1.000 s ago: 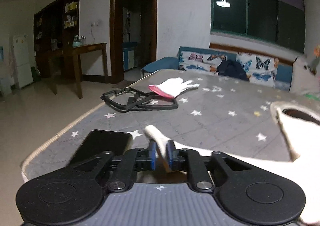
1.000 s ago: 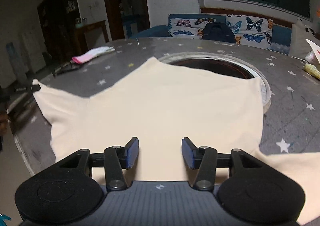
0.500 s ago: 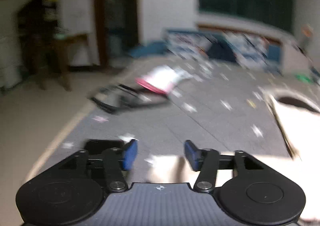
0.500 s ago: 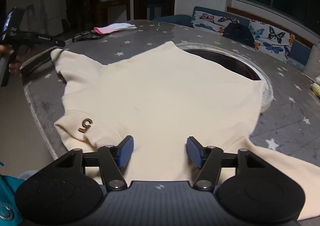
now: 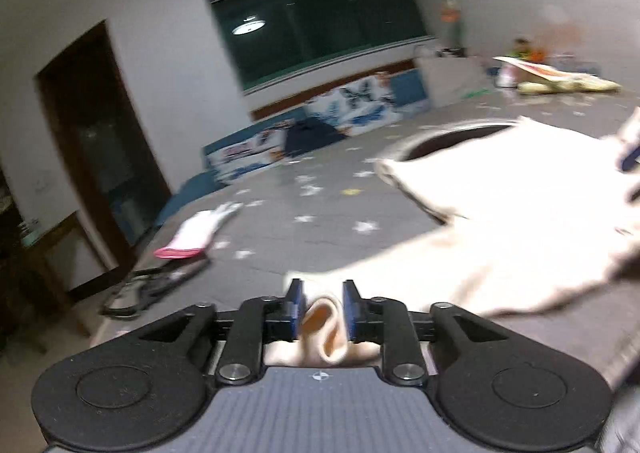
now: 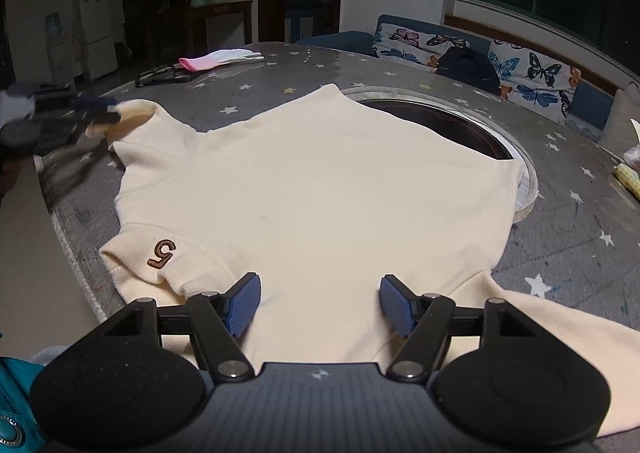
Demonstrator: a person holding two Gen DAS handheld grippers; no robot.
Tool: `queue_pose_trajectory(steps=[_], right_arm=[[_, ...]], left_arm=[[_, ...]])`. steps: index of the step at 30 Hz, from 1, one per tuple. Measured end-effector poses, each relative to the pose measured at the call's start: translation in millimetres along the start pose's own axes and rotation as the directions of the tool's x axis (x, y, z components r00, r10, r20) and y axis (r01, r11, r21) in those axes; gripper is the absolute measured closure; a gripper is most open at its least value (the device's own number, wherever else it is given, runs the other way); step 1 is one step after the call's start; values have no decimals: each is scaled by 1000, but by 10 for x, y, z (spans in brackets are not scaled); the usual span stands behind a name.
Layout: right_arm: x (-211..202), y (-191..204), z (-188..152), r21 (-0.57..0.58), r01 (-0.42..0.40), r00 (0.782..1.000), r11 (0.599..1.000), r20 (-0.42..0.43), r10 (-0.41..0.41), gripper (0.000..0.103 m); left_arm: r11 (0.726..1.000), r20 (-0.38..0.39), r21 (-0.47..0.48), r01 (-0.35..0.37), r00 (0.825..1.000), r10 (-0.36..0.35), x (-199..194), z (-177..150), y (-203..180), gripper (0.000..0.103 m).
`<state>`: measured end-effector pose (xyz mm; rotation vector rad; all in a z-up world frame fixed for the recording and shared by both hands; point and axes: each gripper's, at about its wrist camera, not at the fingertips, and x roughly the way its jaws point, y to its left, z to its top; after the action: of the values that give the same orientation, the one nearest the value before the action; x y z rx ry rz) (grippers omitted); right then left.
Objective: Fold clothes
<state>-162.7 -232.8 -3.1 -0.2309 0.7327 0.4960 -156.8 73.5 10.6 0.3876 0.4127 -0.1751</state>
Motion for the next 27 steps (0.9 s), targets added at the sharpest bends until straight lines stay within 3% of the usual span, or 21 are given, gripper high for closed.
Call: queue_pose_trajectory(steps=[2,3,7,11,13,15,19,22,27], right_arm=[[-6,13,4,-7,6,1000,1000,0,-6,35],[-6,22,8,-10,9,1000,1000,0,-9,35],[-10,25,4,-10,13,1000,1000,1,-13,35],[-13,27,-8,-1,19,1000,1000,5,-19,35],[-11,23,-11,1,19,1000,1000,5,-19,35],[-8,24,-7,-1,20,1000,1000,5,-20,35],[-20,49,-15,-15,35,999,999,13,-35,35],[-17,52,-22,-13,38,999,999,16,-38,35],[-19,67,-32,-25,46,999,999,21,-45,35]], left_arm=[[1000,-11,-15,-5,1000,5,-17,-20,1,50],[999,-15,-52,-12,1000,11,-17,-6,53,48],[964,-35,-266,-2,999,-8,21,55,412,46],[932,-82,-362,40,994,-75,83,93,507,48],[943,-89,-330,42,993,-75,70,108,421,56],[963,-104,-268,32,993,-62,114,143,294,88],[984,-113,-157,-85,991,67,232,232,297,93],[979,-107,-53,-197,976,190,388,277,412,93],[965,-144,46,-258,954,262,737,172,515,94]])
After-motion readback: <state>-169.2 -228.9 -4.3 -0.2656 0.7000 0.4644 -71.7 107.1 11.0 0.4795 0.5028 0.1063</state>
